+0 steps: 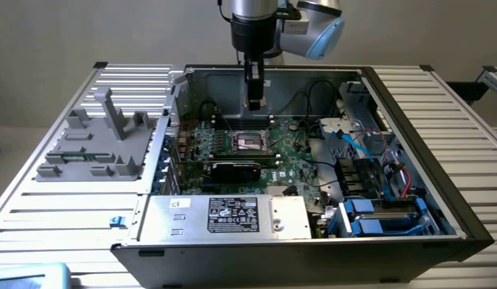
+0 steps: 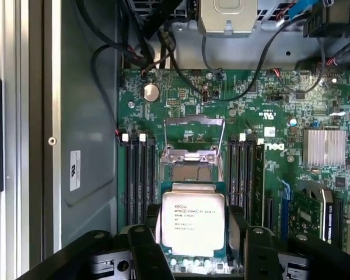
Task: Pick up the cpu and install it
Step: 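Place the cpu into insertion slot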
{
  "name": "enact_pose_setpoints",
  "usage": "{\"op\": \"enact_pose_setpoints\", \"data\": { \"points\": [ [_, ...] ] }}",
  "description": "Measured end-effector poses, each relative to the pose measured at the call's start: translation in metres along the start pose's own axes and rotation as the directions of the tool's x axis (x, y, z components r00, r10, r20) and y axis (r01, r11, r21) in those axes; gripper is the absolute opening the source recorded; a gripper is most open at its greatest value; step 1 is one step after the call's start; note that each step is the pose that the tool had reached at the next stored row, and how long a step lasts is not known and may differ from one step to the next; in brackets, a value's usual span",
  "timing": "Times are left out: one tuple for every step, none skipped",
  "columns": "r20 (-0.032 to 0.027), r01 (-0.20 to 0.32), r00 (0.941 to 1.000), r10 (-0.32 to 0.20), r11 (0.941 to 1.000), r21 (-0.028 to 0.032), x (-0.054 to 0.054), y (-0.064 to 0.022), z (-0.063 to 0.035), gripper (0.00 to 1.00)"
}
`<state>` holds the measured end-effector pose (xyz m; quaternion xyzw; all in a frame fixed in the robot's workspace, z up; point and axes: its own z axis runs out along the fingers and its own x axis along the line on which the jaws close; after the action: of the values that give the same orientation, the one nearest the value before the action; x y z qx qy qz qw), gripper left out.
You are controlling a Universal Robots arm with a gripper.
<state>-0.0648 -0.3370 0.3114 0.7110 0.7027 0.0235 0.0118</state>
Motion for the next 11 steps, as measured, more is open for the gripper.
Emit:
{"op": "enact_pose_setpoints", "data": {
  "points": [
    [-0.0004,-0.001,1.0,0.001,1.0,-0.0001,-0.001,-0.0001,0.0019,0.54],
    [-0.0007,-0.003,1.0,0.003,1.0,0.0,-0.001,-0.0002,0.0037,0.54],
    [-0.0012,-0.004,1.0,0.004,1.0,0.0,-0.001,-0.0003,0.0054,0.54],
    [-0.002,-0.005,1.0,0.005,1.0,-0.0001,-0.002,-0.0004,0.0073,0.54],
    [-0.0024,-0.006,1.0,0.006,1.0,-0.0001,-0.003,-0.0004,0.0091,0.54],
    [-0.0029,-0.008,1.0,0.008,1.0,0.0,-0.003,-0.0005,0.0108,0.54],
    [-0.0038,-0.009,1.0,0.009,1.0,0.0,-0.004,-0.0006,0.0127,0.54],
    [-0.0047,-0.01,0.9999,0.01,0.9999,-0.0001,-0.005,-0.0007,0.0144,0.54],
    [-0.0057,-0.011,0.9999,0.011,0.9999,-0.0001,-0.006,-0.0008,0.0163,0.54],
    [-0.0066,-0.013,0.9999,0.013,0.9999,-0.0002,-0.007,-0.0008,0.0181,0.54],
    [-0.0072,-0.014,0.9999,0.014,0.9999,0.0,-0.008,-0.0009,0.0199,0.54]
  ]
}}
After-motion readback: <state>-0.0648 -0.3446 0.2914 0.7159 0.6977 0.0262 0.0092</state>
